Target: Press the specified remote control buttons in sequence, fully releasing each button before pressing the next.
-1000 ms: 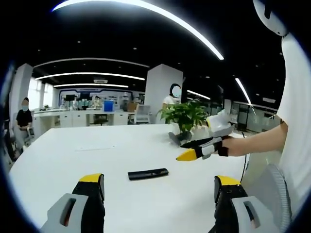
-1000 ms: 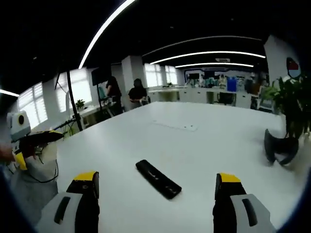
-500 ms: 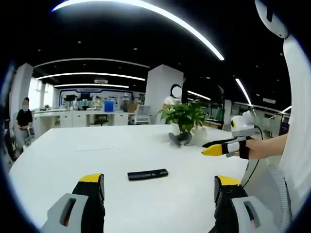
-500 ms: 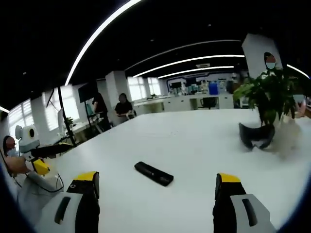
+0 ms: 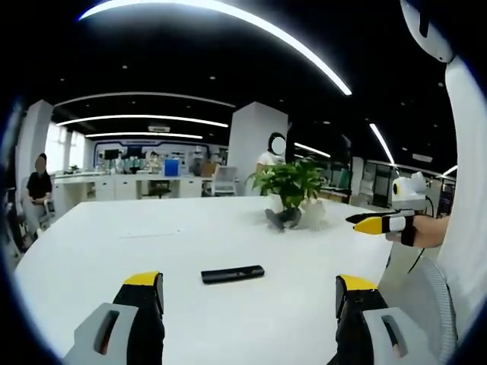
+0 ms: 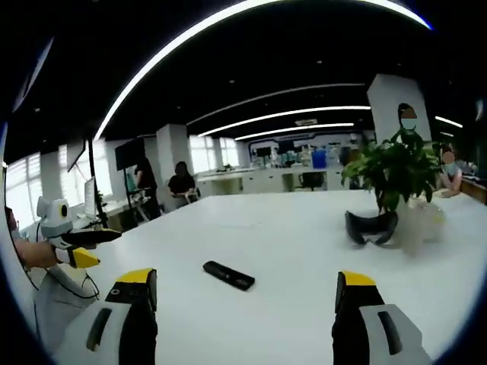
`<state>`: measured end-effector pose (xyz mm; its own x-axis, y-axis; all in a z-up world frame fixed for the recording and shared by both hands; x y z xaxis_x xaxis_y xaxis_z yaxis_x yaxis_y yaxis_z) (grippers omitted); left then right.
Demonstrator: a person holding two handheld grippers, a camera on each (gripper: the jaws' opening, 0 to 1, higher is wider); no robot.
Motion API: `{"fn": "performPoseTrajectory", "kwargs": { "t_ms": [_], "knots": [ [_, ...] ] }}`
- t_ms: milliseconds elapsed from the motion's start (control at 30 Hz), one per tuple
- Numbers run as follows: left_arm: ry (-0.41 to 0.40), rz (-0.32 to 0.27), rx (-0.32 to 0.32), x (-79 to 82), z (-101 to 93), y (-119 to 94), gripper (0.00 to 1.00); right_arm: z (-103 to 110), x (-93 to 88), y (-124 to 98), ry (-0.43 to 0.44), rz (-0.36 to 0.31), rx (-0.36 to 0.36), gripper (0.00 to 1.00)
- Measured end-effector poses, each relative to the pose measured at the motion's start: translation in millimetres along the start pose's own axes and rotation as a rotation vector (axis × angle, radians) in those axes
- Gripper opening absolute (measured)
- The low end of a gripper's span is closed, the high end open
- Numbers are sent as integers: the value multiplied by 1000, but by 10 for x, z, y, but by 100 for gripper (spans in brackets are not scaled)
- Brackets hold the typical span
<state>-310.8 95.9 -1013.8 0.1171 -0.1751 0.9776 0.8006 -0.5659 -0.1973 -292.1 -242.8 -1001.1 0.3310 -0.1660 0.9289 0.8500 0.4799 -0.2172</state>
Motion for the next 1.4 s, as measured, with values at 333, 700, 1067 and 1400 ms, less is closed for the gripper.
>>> {"fn": "performPoseTrajectory", "kwargs": {
  "t_ms": [333, 700, 1067, 1400],
  "knots": [
    [-10, -15, 1, 17, -21, -22, 97, -51, -72, -254, 43, -20, -62, 95],
    [-14, -35, 0, 44, -42, -8, 97, -98, -96, -270, 36, -52, -64, 95],
    [1, -24, 10, 50, -54, -57, 97, -24, -76, -175, 6, -43, -26, 95],
    [5, -14, 29, 73, -39, -137, 97, 105, -110, -126, -12, -13, -2, 94]
  ]
}}
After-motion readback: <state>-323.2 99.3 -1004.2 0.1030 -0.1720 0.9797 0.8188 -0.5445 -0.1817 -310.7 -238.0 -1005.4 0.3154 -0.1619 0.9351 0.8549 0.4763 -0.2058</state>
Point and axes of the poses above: the point that each gripper's makers call its tool centre point, and the gripper's own axes: y roughly forward along the fingers, z roughly to its left, x roughly out of its top, the point moved 9 cm from there along -y, roughly backward along the fingers, and after that the axes turned 10 degrees about y, right-handed, at the moved point
